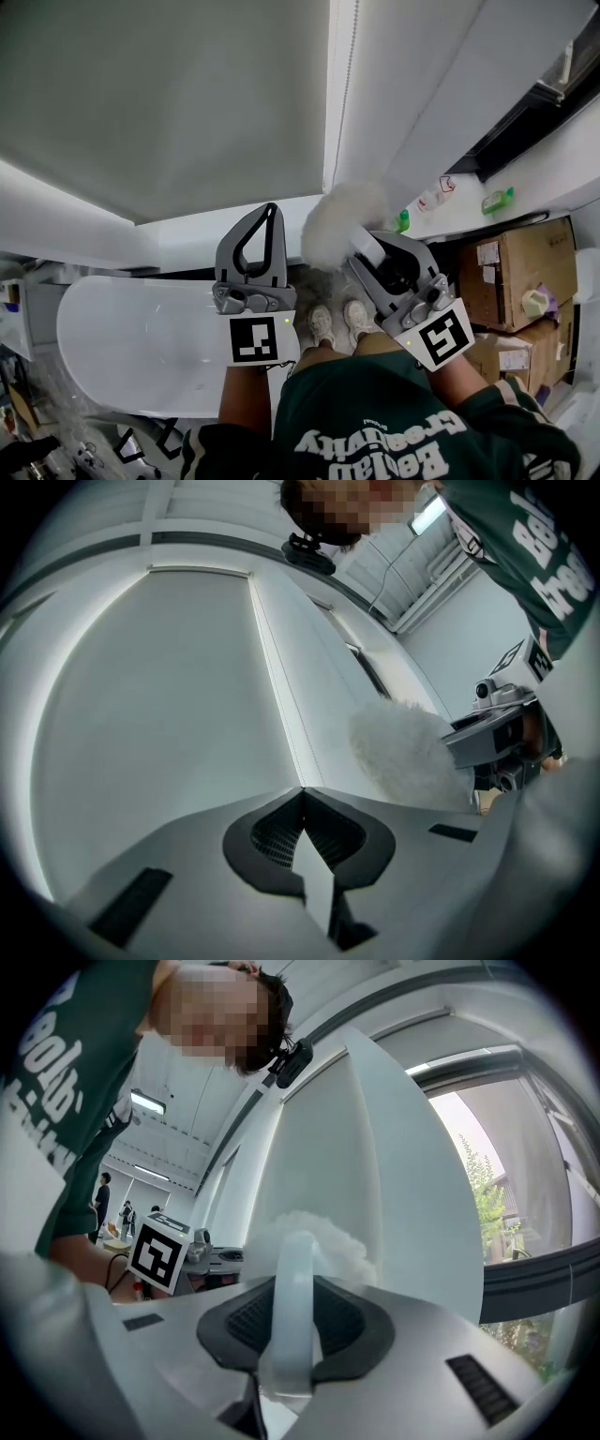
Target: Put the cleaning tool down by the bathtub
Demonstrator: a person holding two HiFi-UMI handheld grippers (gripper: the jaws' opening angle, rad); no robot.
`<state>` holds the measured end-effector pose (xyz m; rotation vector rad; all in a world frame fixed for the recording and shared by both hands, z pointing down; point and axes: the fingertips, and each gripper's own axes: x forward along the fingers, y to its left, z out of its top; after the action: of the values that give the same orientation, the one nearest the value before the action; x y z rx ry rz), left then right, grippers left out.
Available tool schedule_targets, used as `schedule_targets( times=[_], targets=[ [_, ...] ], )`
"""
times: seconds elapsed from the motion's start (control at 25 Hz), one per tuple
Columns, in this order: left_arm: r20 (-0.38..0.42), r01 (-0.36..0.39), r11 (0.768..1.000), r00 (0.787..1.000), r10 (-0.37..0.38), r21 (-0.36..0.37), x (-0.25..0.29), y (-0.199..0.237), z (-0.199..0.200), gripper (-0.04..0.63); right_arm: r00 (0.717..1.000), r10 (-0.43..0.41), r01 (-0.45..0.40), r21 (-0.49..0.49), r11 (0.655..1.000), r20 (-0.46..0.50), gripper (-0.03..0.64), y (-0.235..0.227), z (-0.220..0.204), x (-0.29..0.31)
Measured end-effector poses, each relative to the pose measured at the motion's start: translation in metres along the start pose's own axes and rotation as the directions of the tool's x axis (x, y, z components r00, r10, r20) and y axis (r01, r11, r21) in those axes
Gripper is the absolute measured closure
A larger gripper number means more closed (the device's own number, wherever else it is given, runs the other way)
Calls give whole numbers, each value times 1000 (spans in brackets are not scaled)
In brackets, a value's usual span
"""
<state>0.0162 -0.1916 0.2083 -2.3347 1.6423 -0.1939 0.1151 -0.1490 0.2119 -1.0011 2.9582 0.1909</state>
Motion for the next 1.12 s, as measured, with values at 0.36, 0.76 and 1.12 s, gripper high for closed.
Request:
schedule_targets(
  times=[0.36,0.76,1.12],
  targets=[
    [-39,-103,994,994,104,40,1,-3,24,589,991,111,-111,-1,994,71,518,-19,20,4],
    [-84,-261,963,960,265,61,-26,-1,31,589,961,241,-248,31,968,133,518,-15,24,8],
    [-165,-420,901,886,433,105,-82,18,12,589,905,402,-414,68,908,137,518,27,1,33]
  ],
)
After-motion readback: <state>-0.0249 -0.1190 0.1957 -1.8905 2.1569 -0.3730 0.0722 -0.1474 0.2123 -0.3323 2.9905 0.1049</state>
